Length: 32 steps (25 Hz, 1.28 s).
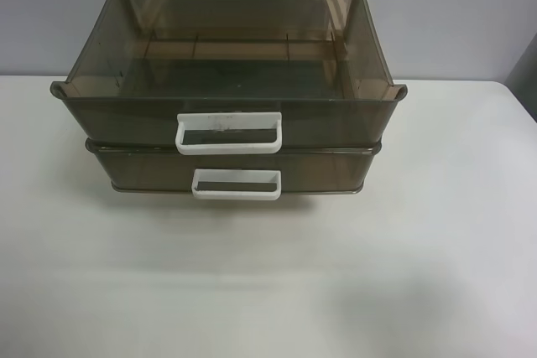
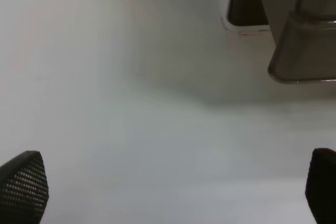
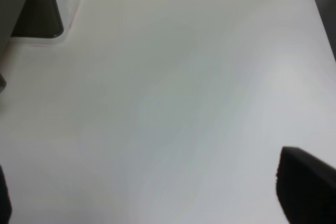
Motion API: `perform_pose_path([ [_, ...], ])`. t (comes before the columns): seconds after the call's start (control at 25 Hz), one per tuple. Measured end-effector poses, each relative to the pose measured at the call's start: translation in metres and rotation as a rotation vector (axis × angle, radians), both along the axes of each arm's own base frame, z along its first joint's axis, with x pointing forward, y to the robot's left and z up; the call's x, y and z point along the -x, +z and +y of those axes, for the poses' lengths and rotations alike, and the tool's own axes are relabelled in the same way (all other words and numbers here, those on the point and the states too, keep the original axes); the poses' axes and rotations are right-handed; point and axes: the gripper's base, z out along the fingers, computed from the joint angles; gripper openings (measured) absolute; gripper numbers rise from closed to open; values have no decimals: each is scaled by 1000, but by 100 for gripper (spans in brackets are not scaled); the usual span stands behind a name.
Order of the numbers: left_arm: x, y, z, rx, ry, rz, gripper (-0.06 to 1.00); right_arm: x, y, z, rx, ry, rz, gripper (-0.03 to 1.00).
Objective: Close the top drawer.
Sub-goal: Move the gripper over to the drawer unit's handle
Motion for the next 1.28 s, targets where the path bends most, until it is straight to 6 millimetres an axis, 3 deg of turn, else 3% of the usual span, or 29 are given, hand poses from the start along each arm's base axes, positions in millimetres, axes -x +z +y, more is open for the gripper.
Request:
perform_pose_path([
  [0.64, 0, 0, 0, 0, 0, 0, 99, 0, 1, 0, 8, 6, -4, 99],
  [0.8, 0, 0, 0, 0, 0, 0, 99, -6, 31, 4, 42, 66, -5, 99],
  [0.84, 0, 0, 0, 0, 0, 0, 99, -6, 31, 4, 42, 66, -5, 99],
  [0.88, 0, 0, 0, 0, 0, 0, 99, -16, 52, 7, 56, 120, 5, 99],
  [0.92, 0, 0, 0, 0, 0, 0, 99, -16, 52, 7, 56, 120, 5, 99],
  [1.0, 0, 0, 0, 0, 0, 0, 99, -37, 80, 15, 51, 235, 33, 99],
  [1.12, 0, 0, 0, 0, 0, 0, 99, -61, 96, 29, 62, 376, 96, 99],
  [1.28, 0, 0, 0, 0, 0, 0, 99, -90, 108, 62, 143, 598, 171, 99],
])
